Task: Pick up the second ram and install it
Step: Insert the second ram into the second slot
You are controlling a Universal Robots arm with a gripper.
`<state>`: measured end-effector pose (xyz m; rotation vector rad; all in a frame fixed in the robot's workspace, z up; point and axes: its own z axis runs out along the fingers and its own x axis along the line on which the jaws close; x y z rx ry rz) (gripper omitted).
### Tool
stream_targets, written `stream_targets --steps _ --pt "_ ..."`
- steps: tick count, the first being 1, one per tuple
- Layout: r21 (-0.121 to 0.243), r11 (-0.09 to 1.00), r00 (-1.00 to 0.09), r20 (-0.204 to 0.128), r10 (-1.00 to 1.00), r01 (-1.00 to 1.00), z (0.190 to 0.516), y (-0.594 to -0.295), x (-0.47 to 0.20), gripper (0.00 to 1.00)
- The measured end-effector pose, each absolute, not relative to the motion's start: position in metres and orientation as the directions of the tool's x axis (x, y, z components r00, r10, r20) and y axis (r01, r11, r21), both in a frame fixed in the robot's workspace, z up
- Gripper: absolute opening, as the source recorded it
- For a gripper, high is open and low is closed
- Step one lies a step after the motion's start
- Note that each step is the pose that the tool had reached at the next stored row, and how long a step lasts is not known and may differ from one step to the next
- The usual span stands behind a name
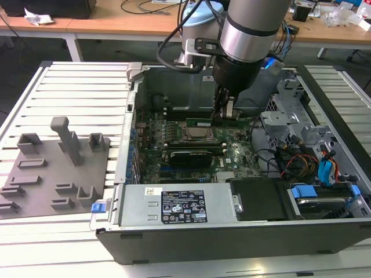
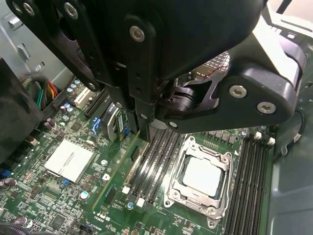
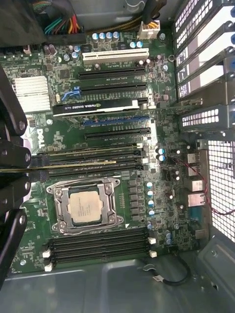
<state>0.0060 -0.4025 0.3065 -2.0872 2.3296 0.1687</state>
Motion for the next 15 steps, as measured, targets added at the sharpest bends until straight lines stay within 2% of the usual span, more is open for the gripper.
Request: stream_targets --steps 10,15 --pt "0.074 0.087 -0.093 -0.078 -0.993 -0.993 0.287 -0.4 -0.009 0.14" --pt "0.072 0.077 -0.082 -0.06 -0.995 -0.994 0.277 -0.39 -0.02 0.14"
